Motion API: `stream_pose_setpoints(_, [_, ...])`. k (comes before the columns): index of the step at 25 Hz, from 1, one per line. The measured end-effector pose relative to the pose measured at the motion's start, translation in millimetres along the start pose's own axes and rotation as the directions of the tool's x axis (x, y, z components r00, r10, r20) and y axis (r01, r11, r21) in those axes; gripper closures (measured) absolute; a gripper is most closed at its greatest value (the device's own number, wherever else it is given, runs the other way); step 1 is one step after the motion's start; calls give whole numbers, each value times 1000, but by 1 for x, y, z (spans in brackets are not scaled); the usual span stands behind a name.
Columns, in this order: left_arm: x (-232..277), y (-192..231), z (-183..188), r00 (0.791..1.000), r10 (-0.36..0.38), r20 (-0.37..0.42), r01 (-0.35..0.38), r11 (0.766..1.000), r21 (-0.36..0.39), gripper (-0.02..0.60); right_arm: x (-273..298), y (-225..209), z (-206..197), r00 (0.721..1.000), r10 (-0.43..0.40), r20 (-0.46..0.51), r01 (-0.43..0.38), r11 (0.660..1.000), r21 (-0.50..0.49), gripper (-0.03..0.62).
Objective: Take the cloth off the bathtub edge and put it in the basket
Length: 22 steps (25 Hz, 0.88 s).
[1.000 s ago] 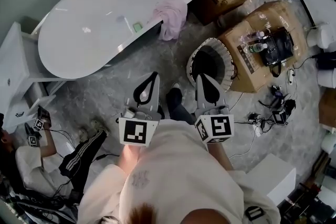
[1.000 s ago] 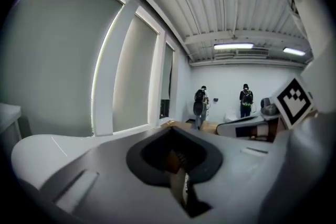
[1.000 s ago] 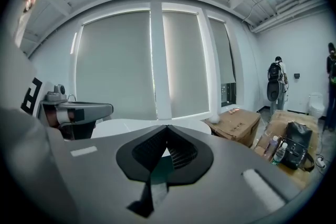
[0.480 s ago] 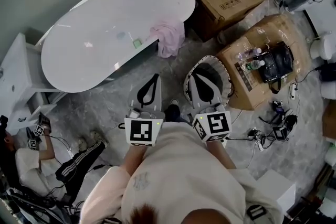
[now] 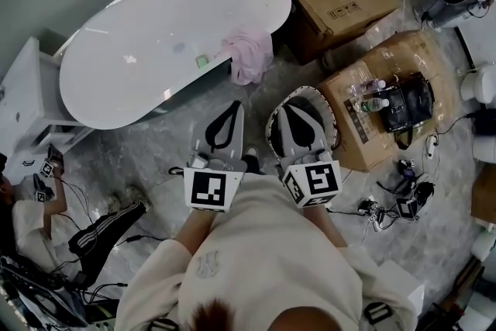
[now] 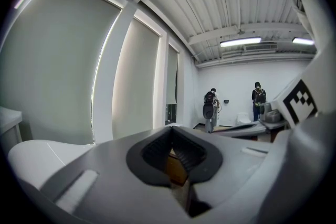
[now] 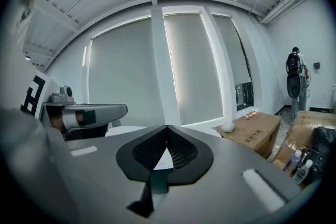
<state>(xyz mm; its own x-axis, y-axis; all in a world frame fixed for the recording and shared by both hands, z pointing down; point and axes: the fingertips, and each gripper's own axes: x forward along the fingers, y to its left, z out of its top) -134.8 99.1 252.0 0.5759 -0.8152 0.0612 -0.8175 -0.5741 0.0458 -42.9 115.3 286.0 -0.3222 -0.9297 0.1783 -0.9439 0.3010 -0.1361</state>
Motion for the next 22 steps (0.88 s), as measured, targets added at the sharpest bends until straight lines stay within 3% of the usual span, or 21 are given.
stream_pose_setpoints(11, [16, 2, 1, 1000, -7, -17, 7, 1000, -4, 532, 8, -17, -3, 1000, -15, -27, 15, 1000, 12, 595])
stream_pose_setpoints(22, [56, 44, -11, 998, -22, -64, 20, 999, -26, 532, 51, -30, -7, 996, -48, -72, 50, 998, 33, 595])
